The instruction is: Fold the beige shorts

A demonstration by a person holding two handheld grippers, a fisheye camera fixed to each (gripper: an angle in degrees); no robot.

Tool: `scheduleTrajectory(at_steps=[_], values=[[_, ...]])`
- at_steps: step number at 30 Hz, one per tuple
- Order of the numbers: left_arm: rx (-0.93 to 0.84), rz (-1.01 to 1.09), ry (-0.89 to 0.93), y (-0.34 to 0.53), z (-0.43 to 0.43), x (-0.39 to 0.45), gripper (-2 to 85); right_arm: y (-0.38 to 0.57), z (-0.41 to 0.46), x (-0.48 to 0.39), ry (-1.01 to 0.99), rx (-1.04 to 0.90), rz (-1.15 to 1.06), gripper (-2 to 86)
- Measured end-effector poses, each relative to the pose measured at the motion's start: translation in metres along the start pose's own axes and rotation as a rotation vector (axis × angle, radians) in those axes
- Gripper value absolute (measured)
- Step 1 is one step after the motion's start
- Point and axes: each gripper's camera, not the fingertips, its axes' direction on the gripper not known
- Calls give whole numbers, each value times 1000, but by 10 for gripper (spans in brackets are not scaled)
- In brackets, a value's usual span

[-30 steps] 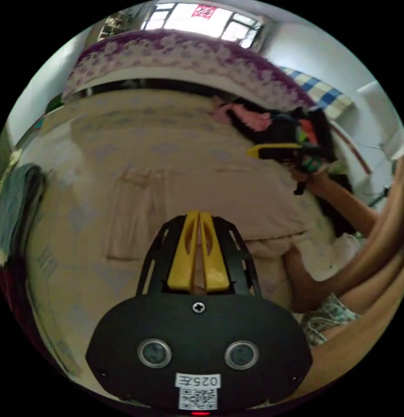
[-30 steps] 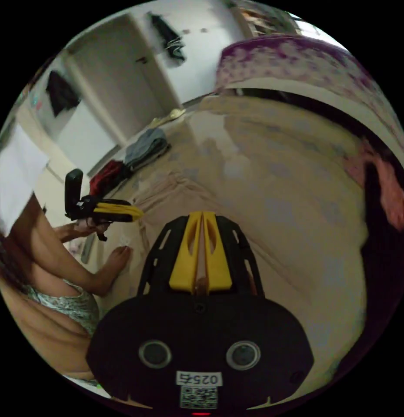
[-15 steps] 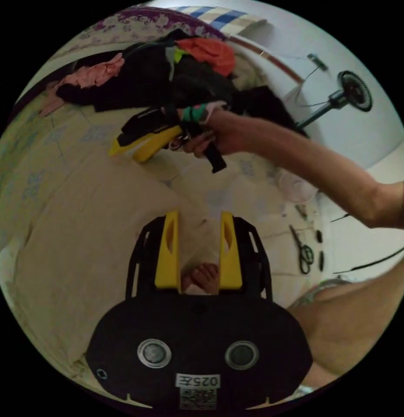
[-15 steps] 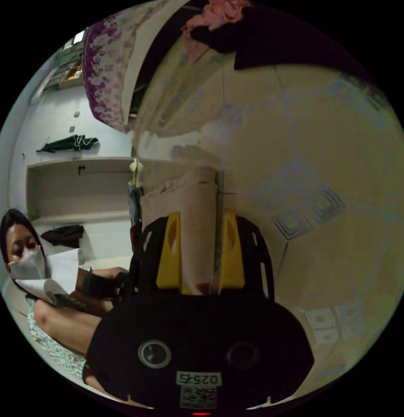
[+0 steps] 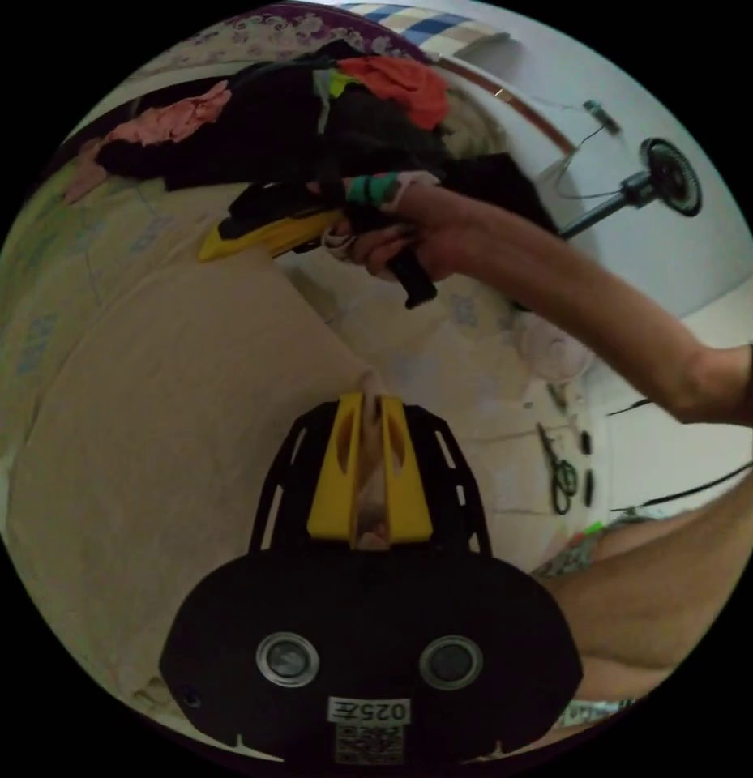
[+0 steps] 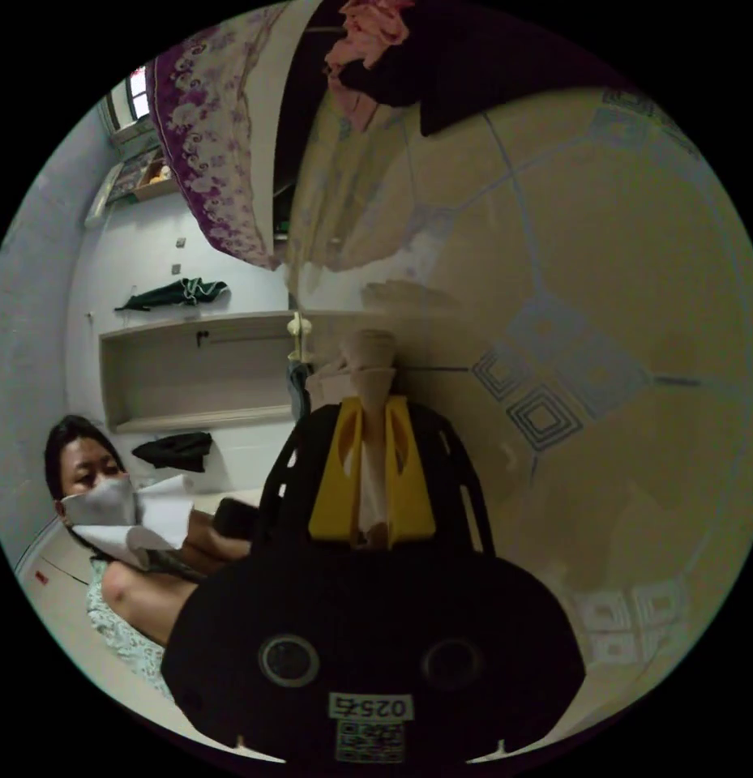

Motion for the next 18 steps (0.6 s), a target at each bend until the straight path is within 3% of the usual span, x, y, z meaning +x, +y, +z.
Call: scheduleTrajectory(at_steps=[5,9,12,15,18], values=[[222,101,350,28,-122,-10,-4,26,-8,-42,-361,18,-46,47],[436,42,386,92,-232,-27,-5,23,50,-109,-409,-51,-141,47],[612,-105,305,163,-310,-44,-5,17,138,-150,-410,-117,-174,49],[716,-342,119,238,-350,-60,-6,7,246,-160,-284,-175,-230,60],[737,-748,-64,316,-350,-102,-12,2,356,-137,107,-216,-358,80]])
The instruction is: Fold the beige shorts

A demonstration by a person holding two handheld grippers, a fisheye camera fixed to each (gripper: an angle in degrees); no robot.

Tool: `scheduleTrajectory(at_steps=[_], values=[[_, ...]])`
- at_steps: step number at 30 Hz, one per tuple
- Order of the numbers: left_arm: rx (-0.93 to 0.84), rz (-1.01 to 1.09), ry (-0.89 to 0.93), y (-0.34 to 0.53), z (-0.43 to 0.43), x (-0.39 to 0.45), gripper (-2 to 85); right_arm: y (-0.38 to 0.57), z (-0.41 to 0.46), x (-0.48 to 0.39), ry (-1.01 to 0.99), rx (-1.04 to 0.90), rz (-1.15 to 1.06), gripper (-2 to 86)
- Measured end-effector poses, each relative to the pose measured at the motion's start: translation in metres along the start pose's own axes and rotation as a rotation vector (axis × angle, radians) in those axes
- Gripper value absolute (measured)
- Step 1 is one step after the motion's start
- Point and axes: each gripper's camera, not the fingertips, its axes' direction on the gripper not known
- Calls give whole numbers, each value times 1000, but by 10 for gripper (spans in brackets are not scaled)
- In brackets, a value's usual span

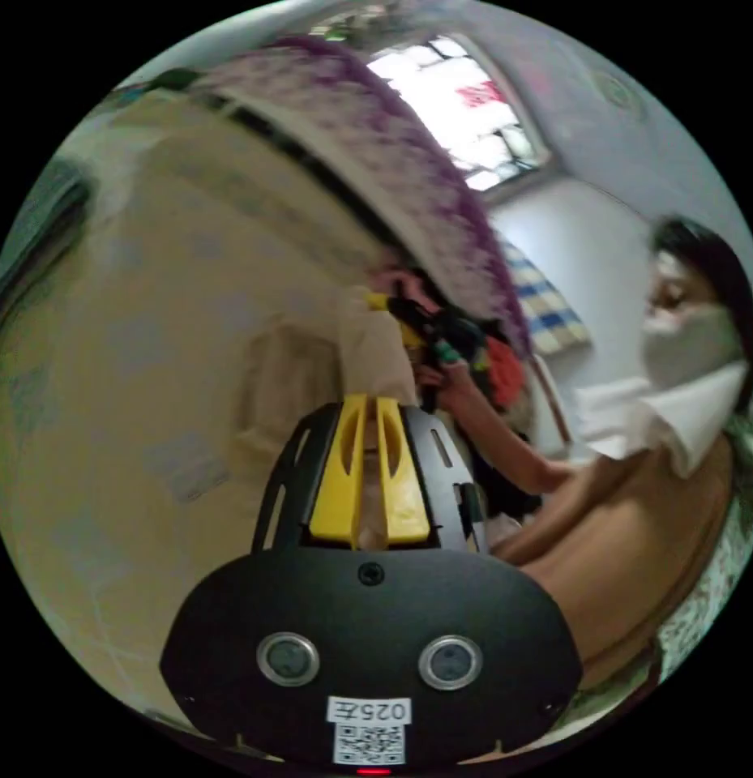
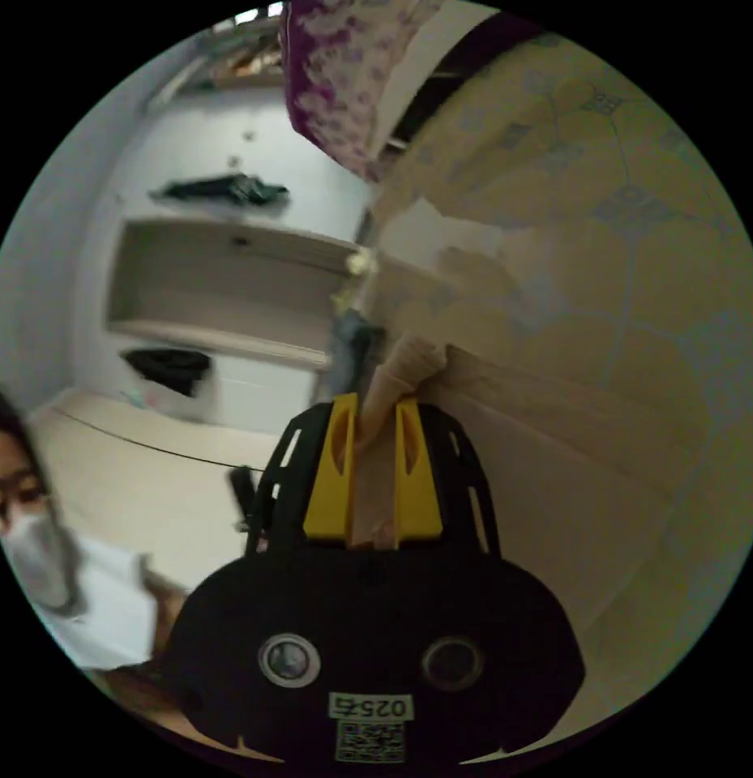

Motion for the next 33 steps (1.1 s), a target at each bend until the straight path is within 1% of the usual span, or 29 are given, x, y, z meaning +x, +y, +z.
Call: scheduleTrajectory(at_steps=[1,3,4,5,6,7,8,9,10,11,12,14,15,16,17,18,19,20,21,22,24,25,27,28,29,30,31,32,33], values=[[-6,-117,-77,9,-1,-35,-13,-2,43,10,96,-102,-42,88],[12,-263,-51,22,-6,-73,-14,3,62,10,4,-80,-69,106],[93,-313,46,29,-20,-81,-14,7,62,3,-71,-72,-101,115],[200,-258,114,32,-39,-72,-14,14,52,-5,-144,-28,-130,120],[250,-238,111,32,-50,-64,-13,19,45,-9,-194,-2,-152,120],[332,-174,64,29,-73,-41,-10,28,32,-17,-276,36,-182,119],[380,-100,7,22,-92,-14,-4,42,18,-24,-289,79,-194,112],[382,-62,-24,16,-98,0,0,49,13,-29,-277,93,-215,109],[340,34,-79,0,-102,28,5,66,5,-42,-190,114,-270,89],[269,116,-123,-18,-96,51,6,84,5,-58,-32,117,-325,68],[234,141,-143,-27,-91,60,2,92,8,-66,52,115,-354,57],[115,275,-243,-61,-53,83,-8,123,38,-92,304,113,-468,5],[94,282,-278,-69,-42,82,-9,129,50,-95,347,103,-482,2],[13,294,-299,-87,-17,74,-9,138,82,-98,422,66,-511,-3],[-122,315,-266,-103,10,60,-9,144,124,-96,482,-20,-551,-6],[-182,305,-252,-109,22,51,-9,146,149,-91,516,-87,-564,-7],[-269,283,-284,-115,42,32,-9,149,209,-74,611,-280,-574,-7],[-249,326,-249,-115,41,23,-9,153,246,-63,695,-320,-576,-8],[-252,304,-222,-116,37,19,-9,155,250,-68,695,-291,-614,-8],[-246,213,-186,-121,24,12,-9,153,265,-72,713,-334,-622,-9],[-203,203,-225,-119,-3,21,-9,154,277,-83,741,-401,-639,-9],[-151,208,-259,-114,-26,35,-9,160,274,-93,725,-354,-669,-9],[-101,245,-149,-102,-58,60,-9,173,262,-103,679,-252,-676,-10],[-70,277,-29,-91,-75,78,-9,183,253,-105,594,-199,-685,-10],[-88,303,-2,-80,-81,94,-9,193,247,-105,449,-170,-694,-10],[-117,314,-37,-75,-81,100,-9,198,246,-103,359,-169,-701,-10],[-202,354,-169,-63,-75,110,-9,206,255,-97,240,-200,-707,-10],[-311,386,-340,-50,-61,110,-9,213,283,-86,322,-298,-718,-10],[-373,398,-405,-44,-53,106,-9,219,304,-78,409,-368,-755,-10]])
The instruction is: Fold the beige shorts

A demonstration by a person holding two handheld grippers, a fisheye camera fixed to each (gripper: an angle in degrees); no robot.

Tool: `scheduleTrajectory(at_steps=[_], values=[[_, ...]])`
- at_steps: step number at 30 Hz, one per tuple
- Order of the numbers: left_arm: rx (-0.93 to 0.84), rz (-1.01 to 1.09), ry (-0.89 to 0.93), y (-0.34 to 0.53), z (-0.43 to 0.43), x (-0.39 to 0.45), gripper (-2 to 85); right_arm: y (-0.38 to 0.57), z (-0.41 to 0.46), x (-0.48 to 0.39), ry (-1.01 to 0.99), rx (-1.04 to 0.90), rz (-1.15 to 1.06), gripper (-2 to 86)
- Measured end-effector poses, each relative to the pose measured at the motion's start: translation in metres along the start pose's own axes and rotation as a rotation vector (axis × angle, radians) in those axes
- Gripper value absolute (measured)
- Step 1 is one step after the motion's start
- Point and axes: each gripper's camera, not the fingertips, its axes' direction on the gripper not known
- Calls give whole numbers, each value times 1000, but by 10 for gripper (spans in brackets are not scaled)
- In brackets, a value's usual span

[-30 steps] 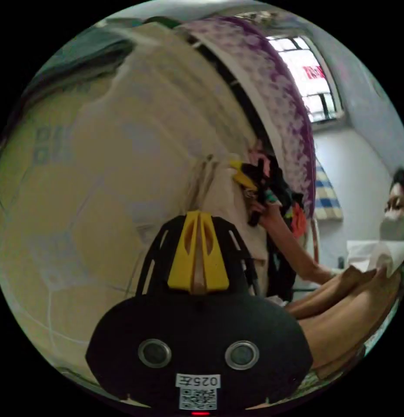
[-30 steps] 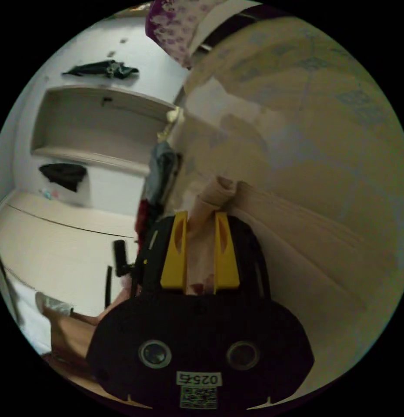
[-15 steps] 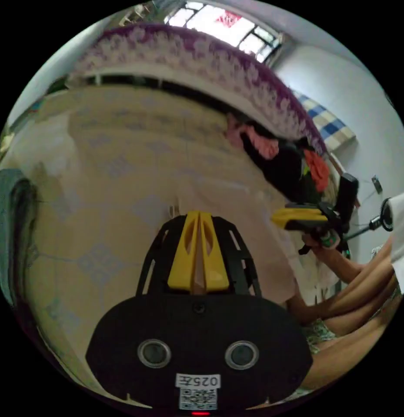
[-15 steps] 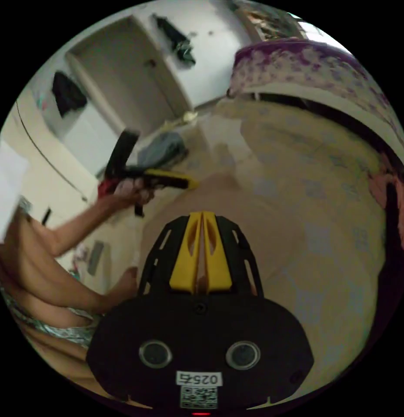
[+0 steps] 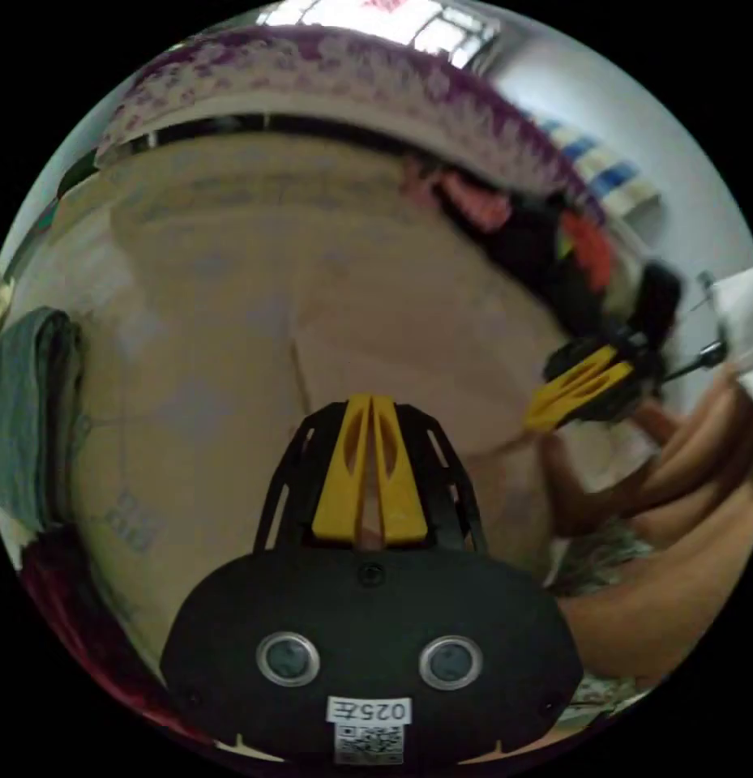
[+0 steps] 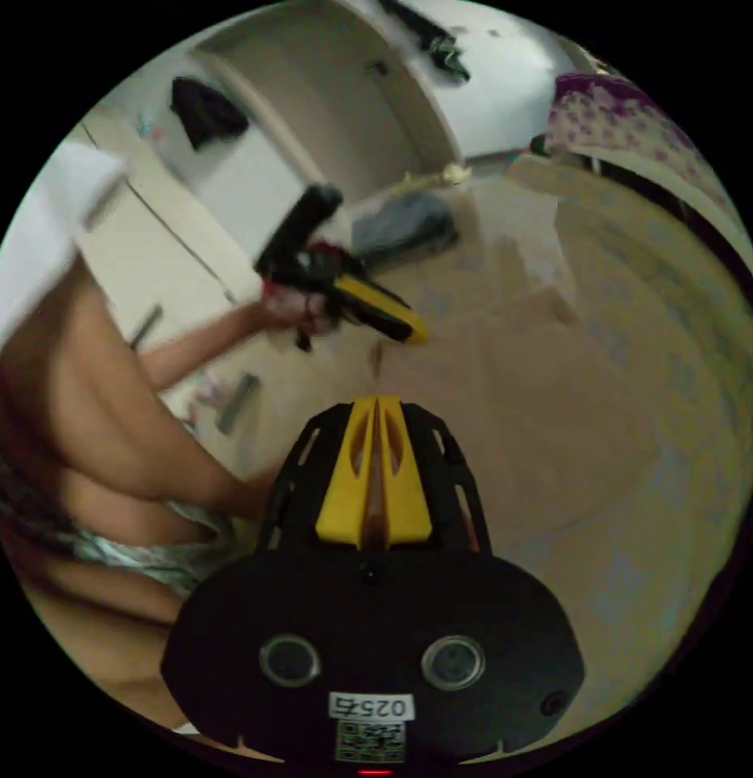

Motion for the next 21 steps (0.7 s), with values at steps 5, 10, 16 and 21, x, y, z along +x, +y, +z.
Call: scheduleTrajectory(at_steps=[5,10,16,21], values=[[53,-130,262,24,-5,-51,-9,-6,119,-8,176,-218,-149,-10],[72,-54,190,28,-63,-34,-9,7,71,-1,210,-44,-107,-9],[-38,8,-71,40,-61,-27,-6,49,93,94,345,-13,160,-6],[154,-205,167,66,-112,-84,28,70,73,163,77,186,412,27]])
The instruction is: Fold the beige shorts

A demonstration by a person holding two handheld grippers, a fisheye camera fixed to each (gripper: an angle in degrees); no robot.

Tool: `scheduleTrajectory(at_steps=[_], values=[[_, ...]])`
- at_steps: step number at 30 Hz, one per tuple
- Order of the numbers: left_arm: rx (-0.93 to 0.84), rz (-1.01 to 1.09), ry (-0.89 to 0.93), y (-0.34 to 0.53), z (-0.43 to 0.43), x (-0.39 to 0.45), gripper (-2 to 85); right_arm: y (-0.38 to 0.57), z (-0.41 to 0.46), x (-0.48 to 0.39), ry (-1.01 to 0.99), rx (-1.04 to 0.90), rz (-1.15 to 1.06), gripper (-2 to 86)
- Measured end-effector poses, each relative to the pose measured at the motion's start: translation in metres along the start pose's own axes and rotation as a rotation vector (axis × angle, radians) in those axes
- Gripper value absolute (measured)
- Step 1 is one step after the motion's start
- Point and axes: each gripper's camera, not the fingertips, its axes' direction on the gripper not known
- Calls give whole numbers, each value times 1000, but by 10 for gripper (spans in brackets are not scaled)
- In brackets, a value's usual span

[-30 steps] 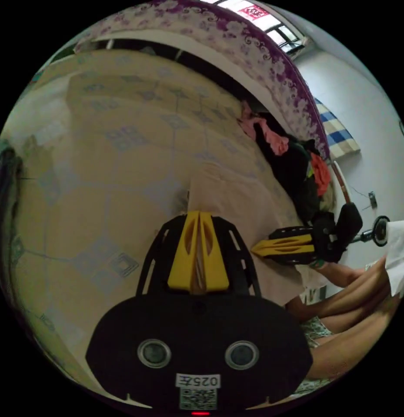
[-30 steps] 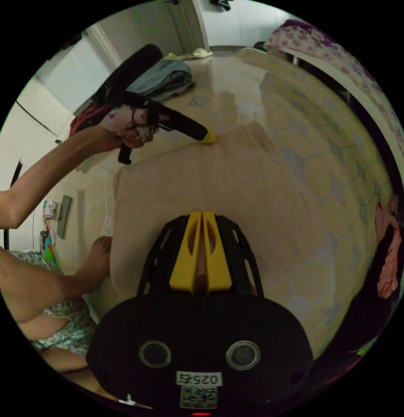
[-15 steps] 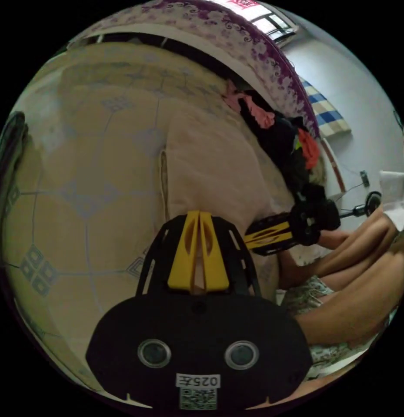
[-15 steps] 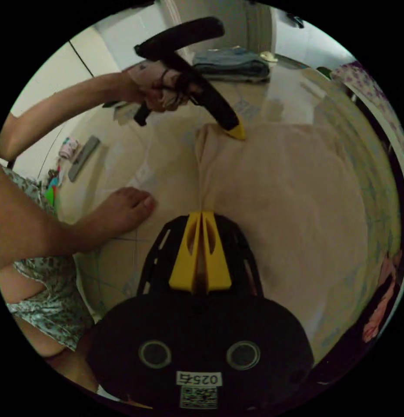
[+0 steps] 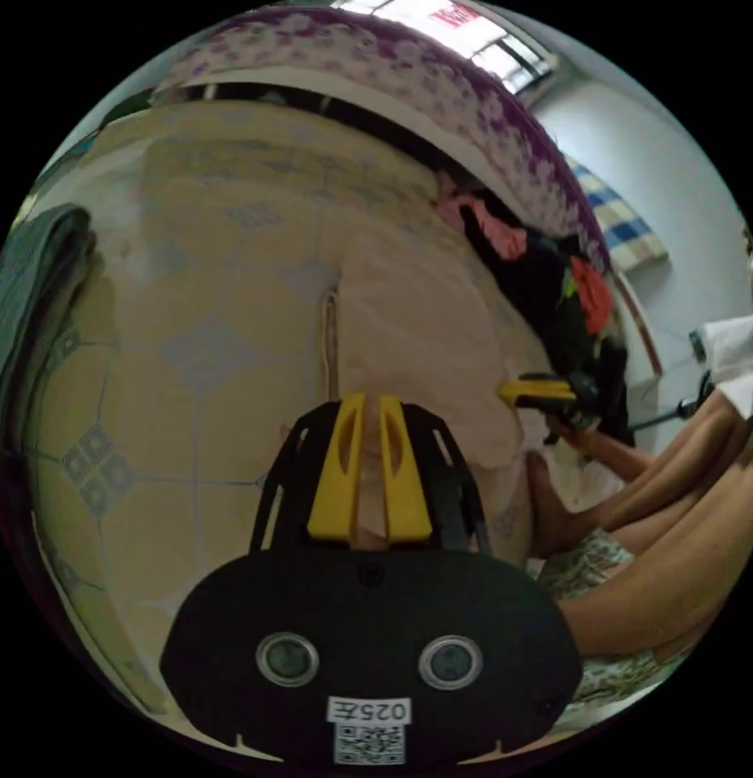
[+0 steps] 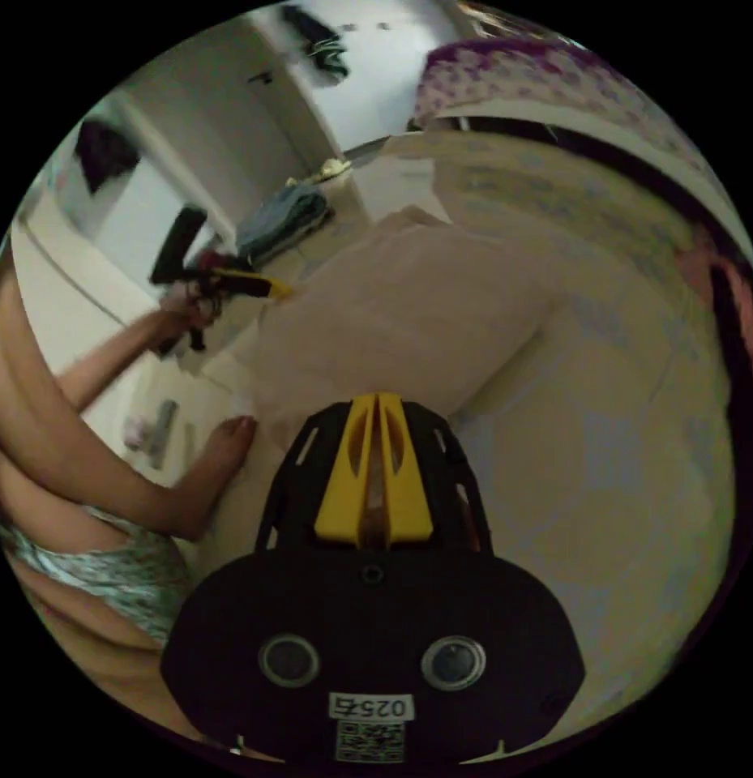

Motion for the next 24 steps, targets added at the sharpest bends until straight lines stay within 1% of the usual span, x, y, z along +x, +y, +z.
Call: scheduleTrajectory(at_steps=[1,2,3,4,5,7,8,9,11,12,13,15,18,19,21,23,24], values=[[26,-53,8,3,-18,-10,61,2,-12,23,-117,67,121,106],[-17,-129,7,3,-29,-23,106,7,-18,48,-222,117,251,160],[-60,-173,9,2,-31,-30,123,11,-17,61,-266,118,311,175],[-126,-200,57,0,-34,-40,155,18,-13,84,-342,110,416,194],[-156,-208,122,-1,-35,-49,155,26,-4,103,-392,111,493,203],[-181,-228,147,-6,-33,-61,155,31,16,127,-415,100,578,203],[-235,-218,116,-11,-28,-67,151,28,32,140,-448,102,599,193],[-217,-186,137,-14,-29,-68,148,25,40,146,-481,110,611,188],[-276,-135,227,-27,-22,-74,129,1,77,164,-642,95,625,166],[-298,-119,237,-30,-22,-76,127,-6,86,166,-651,81,626,155],[-347,-117,255,-36,-24,-83,124,-20,94,171,-584,43,611,137],[-406,-109,276,-42,-27,-93,121,-31,100,184,-592,21,615,117],[-458,-153,371,-39,-27,-108,102,-41,114,213,-713,-54,718,96],[-470,-223,427,-29,-26,-116,95,-48,113,223,-732,-91,744,90],[-431,-256,495,-6,-29,-118,87,-64,107,232,-753,-184,761,85],[-314,-357,634,34,-41,-120,77,-100,97,238,-804,-299,759,80],[-266,-387,681,44,-46,-121,75,-114,95,237,-826,-323,755,79]])
